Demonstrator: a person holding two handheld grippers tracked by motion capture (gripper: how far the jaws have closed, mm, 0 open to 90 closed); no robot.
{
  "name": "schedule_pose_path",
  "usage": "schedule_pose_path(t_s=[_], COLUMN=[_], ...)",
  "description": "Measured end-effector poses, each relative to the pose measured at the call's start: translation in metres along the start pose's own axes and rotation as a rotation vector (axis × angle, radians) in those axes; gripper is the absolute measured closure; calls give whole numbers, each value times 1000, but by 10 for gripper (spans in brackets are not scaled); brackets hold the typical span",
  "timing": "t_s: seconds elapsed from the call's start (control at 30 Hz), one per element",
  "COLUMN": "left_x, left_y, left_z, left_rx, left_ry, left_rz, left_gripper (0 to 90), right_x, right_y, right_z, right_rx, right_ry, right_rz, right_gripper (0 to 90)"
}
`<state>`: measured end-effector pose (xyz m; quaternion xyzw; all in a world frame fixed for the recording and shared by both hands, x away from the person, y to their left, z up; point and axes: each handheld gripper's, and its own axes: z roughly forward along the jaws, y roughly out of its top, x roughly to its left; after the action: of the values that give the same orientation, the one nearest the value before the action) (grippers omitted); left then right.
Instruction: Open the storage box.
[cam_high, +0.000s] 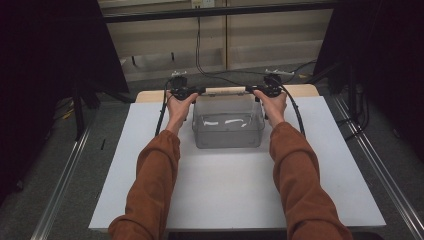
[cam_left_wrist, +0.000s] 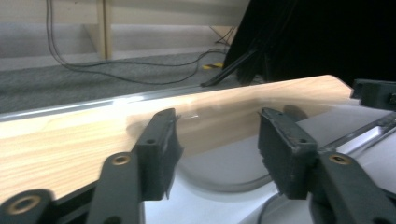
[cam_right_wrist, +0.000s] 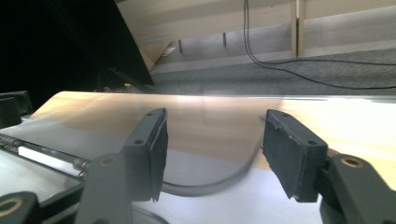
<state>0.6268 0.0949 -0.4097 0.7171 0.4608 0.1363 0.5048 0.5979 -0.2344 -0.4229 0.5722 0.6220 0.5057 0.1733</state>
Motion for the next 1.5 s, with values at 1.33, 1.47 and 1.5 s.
schedule_pose_path(t_s=[1.33,1.47,1.5], left_x=[-15,-18,-19], left_y=[-13,-18,-20], left_z=[-45,-55,-58], left_rx=[-159,-192,-194], left_ry=[-16,9,14], left_rz=[153,178,187], left_gripper=[33,33,37], right_x=[10,16,17], right_y=[-8,-14,-14], right_z=[-42,-50,-52], right_rx=[-157,-169,-168], right_ry=[-71,-69,-70], right_rz=[-222,-266,-272], right_gripper=[45,35,33])
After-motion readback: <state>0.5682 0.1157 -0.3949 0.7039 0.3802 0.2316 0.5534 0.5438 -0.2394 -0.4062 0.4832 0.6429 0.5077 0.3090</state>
